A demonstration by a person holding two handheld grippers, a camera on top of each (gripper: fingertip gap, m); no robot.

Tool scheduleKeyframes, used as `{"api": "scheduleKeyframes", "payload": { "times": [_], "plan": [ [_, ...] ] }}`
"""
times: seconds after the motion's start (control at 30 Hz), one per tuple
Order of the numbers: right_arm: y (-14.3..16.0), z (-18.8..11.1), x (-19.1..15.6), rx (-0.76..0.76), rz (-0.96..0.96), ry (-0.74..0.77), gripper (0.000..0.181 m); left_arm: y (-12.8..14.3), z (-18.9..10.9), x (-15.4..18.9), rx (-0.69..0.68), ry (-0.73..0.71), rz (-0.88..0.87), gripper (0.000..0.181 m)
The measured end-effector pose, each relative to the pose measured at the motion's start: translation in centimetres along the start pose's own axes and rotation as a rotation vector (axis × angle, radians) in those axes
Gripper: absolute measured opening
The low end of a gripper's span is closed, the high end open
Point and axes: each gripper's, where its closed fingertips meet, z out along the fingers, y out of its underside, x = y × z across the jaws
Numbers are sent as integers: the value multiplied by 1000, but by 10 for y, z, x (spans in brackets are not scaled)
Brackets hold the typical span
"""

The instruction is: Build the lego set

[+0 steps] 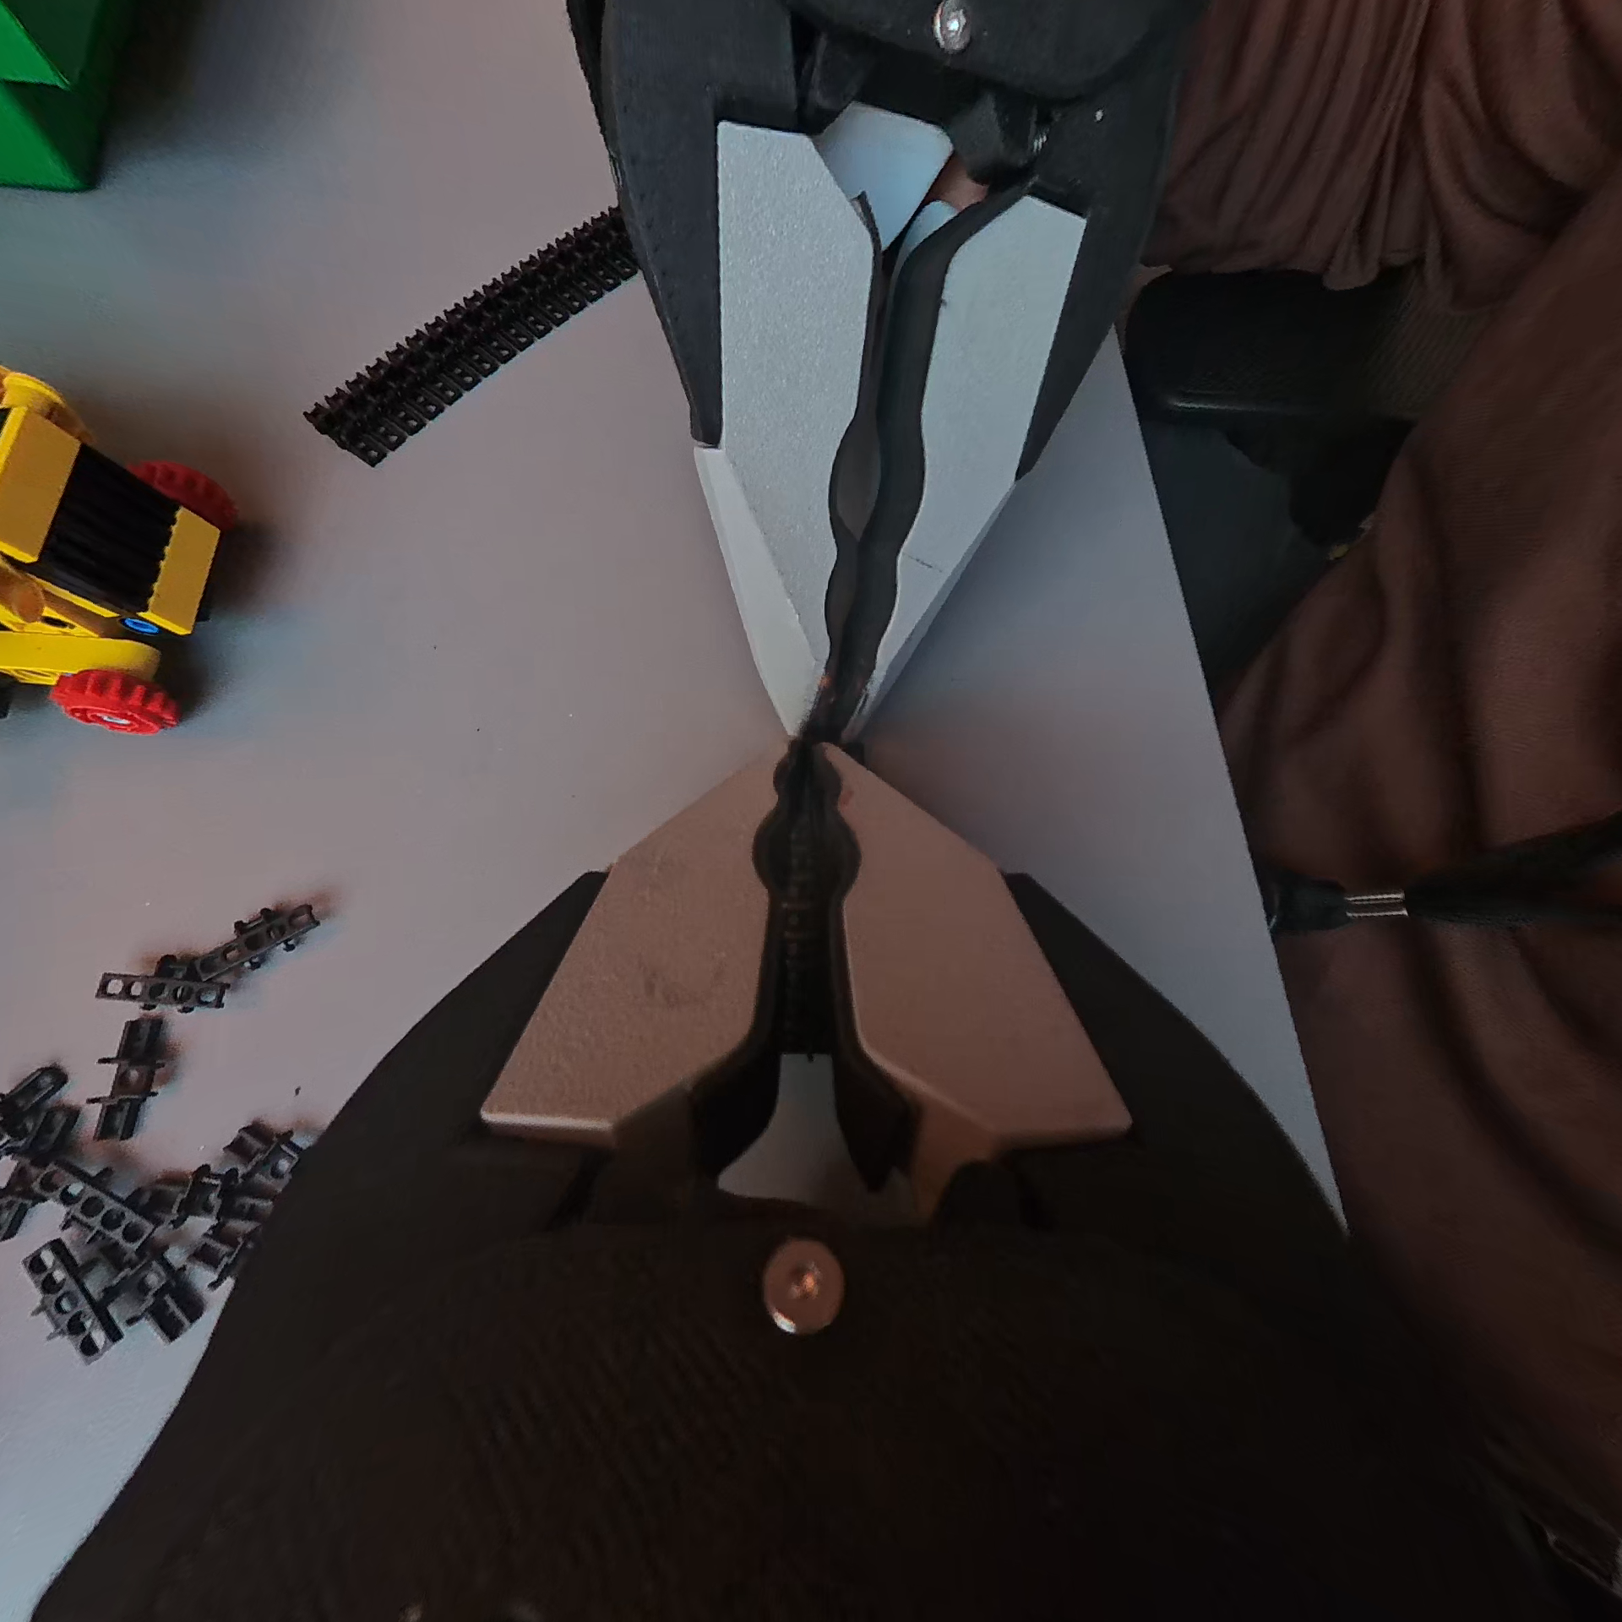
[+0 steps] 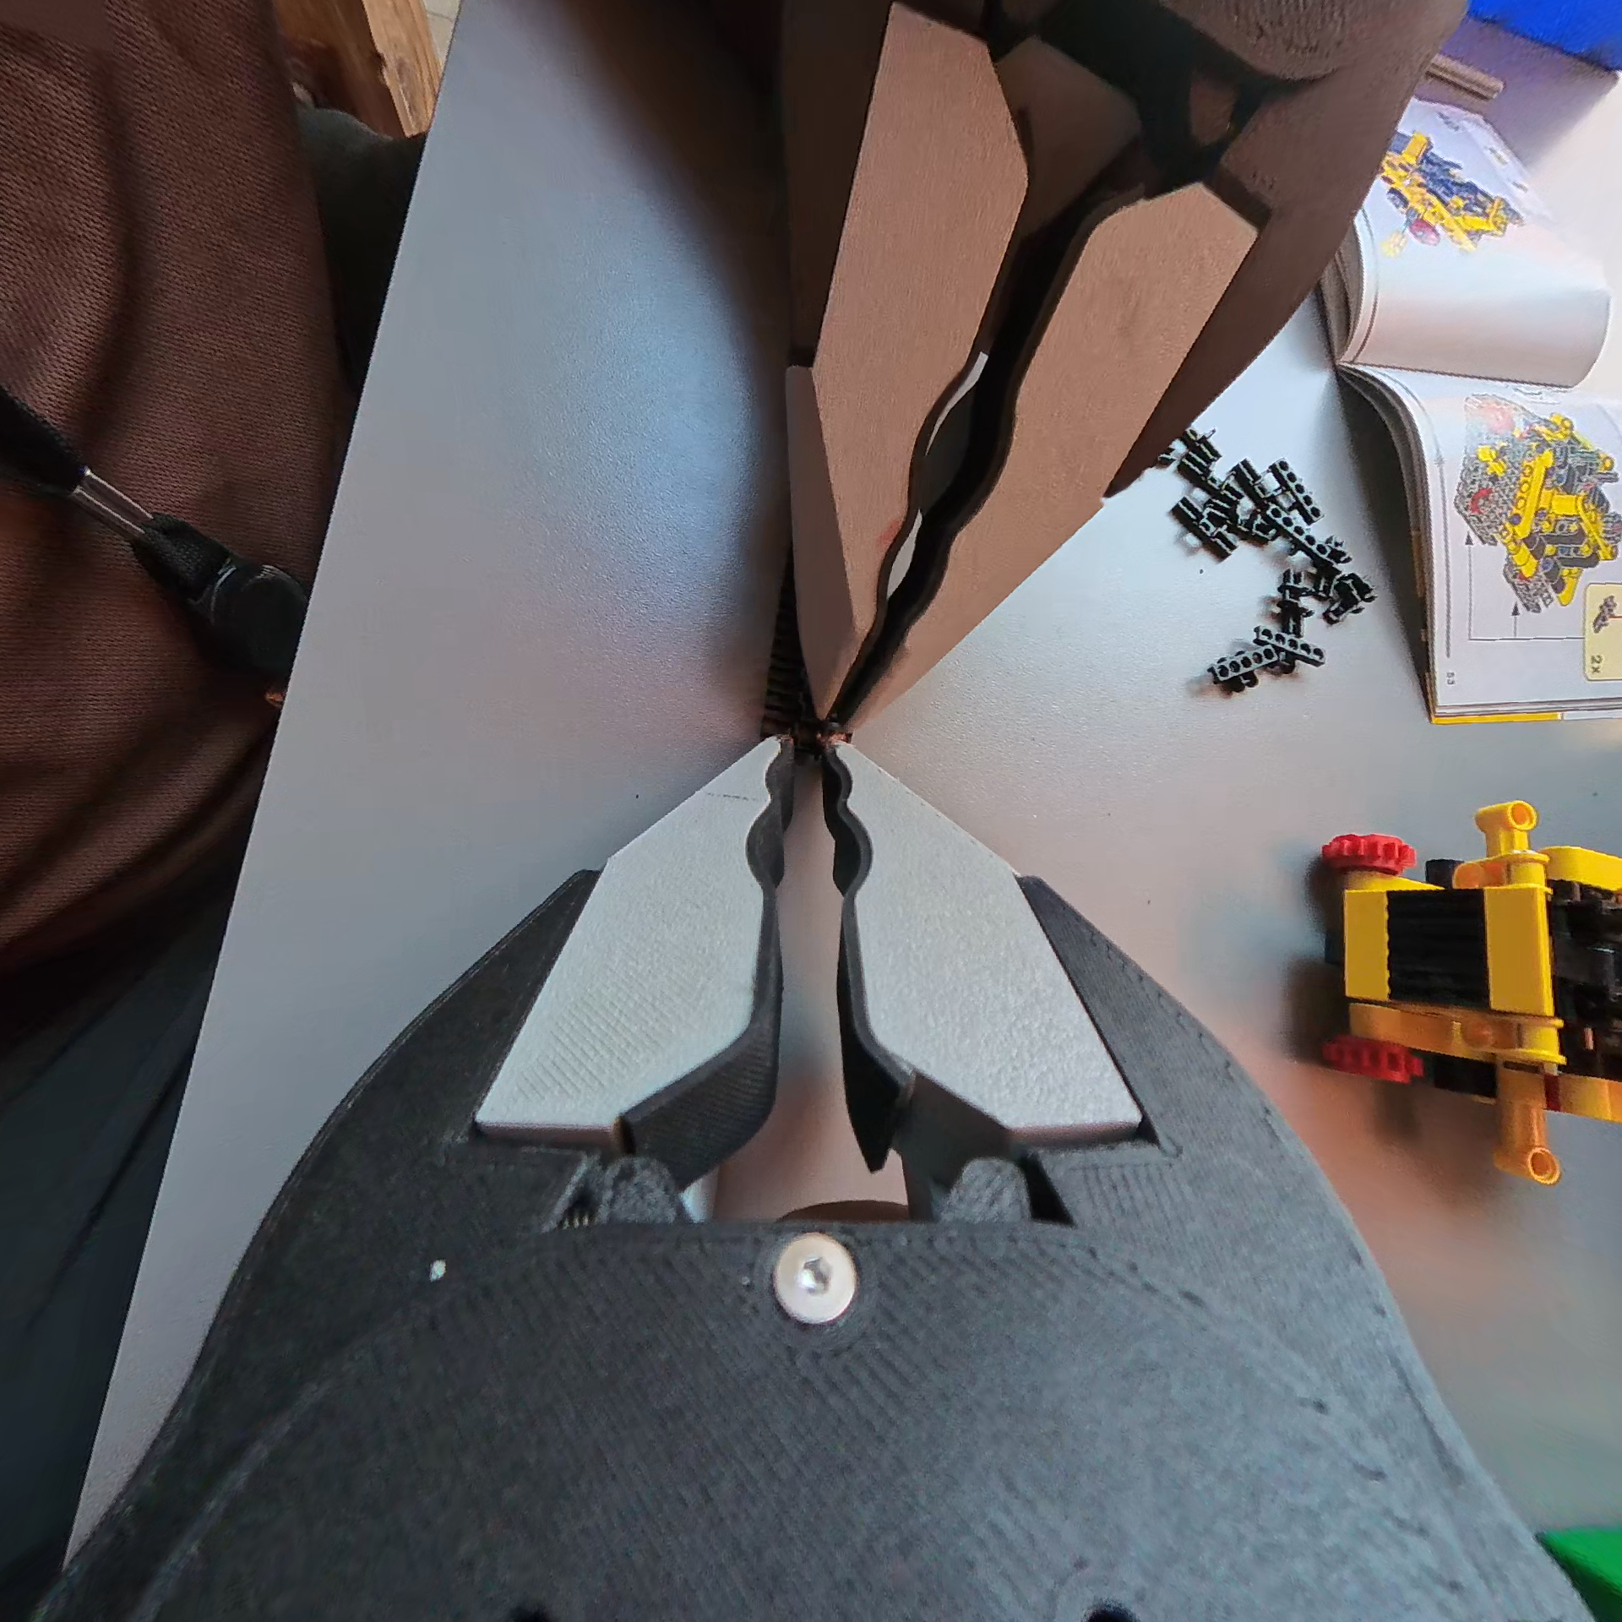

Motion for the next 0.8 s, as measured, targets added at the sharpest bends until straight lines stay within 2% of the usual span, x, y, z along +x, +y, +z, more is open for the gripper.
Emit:
{"api": "scheduleKeyframes", "payload": {
  "times": [0.23, 0.4, 0.8],
  "plan": [
    [0, 0, 0, 1, 0, 0, 3, 2, 1, 1, -32, -37, 51, 0],
    [0, 0, 0, -3, 0, -4, 3, 3, 2, 1, -108, -106, 137, 0],
    [0, 1, -2, -26, 23, -9, 3, 4, 2, 1, -173, -140, 151, 0]
  ]
}}
